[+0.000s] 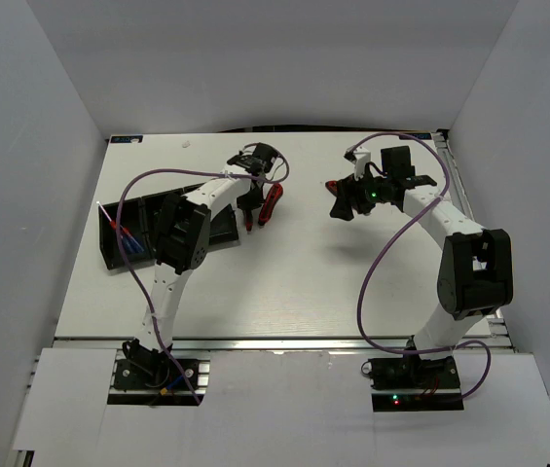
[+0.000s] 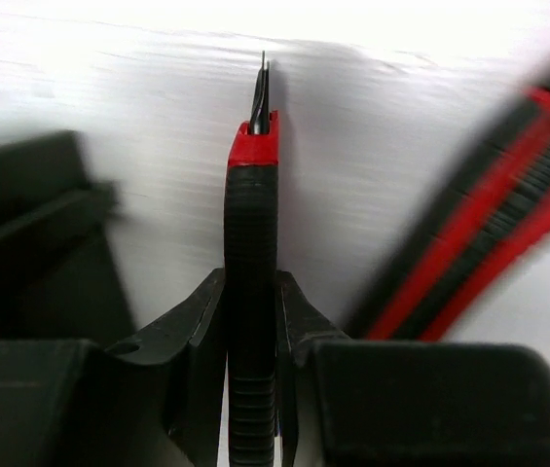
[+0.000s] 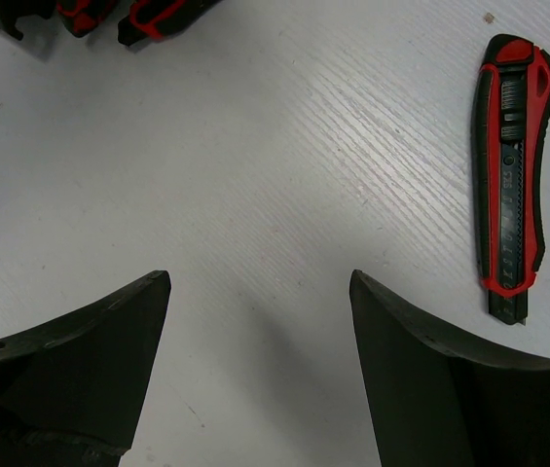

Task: Sort the tools into containers

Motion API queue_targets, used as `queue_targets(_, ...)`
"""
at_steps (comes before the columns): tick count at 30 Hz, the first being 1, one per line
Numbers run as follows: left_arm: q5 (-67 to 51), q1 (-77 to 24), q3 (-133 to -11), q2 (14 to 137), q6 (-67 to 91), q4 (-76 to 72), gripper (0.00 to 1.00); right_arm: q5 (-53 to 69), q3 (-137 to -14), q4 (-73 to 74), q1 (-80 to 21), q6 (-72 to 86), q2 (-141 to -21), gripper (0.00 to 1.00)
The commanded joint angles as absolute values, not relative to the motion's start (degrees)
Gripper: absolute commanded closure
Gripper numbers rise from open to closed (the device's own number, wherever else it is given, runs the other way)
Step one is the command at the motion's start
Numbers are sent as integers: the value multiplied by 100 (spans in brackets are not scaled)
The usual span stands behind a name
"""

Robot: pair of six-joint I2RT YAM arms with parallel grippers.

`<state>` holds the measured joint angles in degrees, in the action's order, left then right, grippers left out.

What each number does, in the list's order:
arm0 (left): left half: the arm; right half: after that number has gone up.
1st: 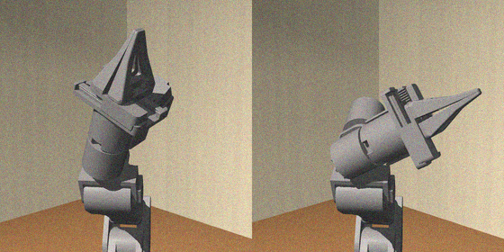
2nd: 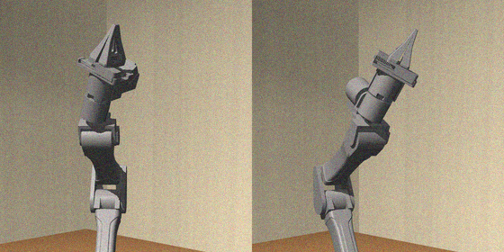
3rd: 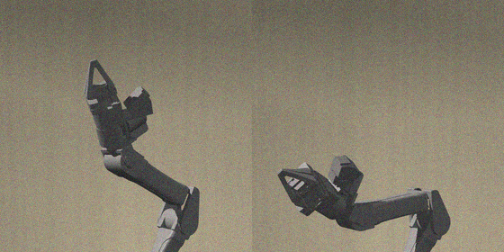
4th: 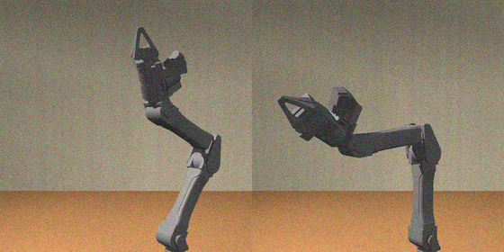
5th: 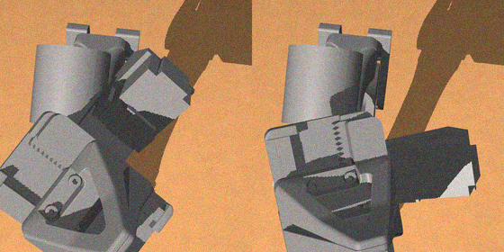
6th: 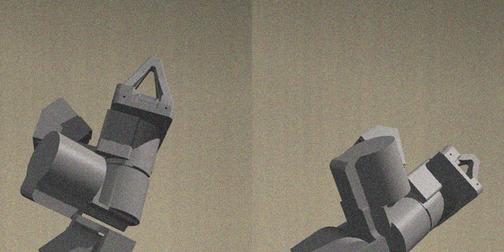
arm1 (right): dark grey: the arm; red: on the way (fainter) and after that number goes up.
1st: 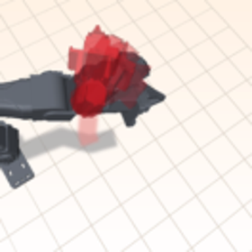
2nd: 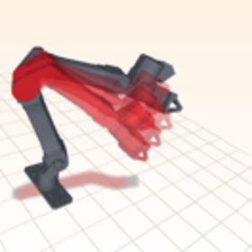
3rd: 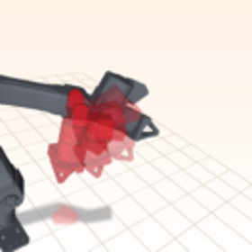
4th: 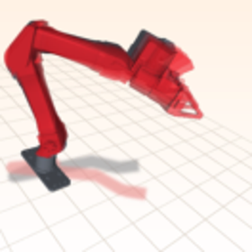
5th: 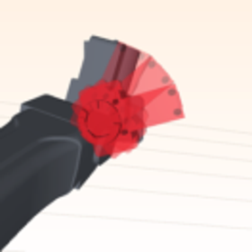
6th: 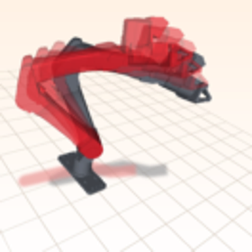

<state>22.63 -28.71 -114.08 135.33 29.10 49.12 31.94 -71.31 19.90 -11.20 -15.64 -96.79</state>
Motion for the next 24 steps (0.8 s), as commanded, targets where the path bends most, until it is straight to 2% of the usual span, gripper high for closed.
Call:
queue_targets(1,1495,-3050,-11750,12991,2997,4904,100,3349,-7084,1881,-1072,-1556,-9413,19)
queue_targets(8,1213,-3050,-12129,12358,3050,4887,100,3419,-7075,1916,-1072,-1608,-9369,19)
queue_targets(12,1257,-2901,-11744,11673,3190,4834,100,3690,-7075,2039,-1072,-1845,-9343,19)
queue_targets(17,1187,-2523,-10157,10392,3287,4185,100,3964,-7058,2136,-1072,-2083,-9343,18)
queue_targets(24,1011,-1609,-8483,9546,3560,3132,100,4148,-7102,2215,-1081,-2188,-9369,18)
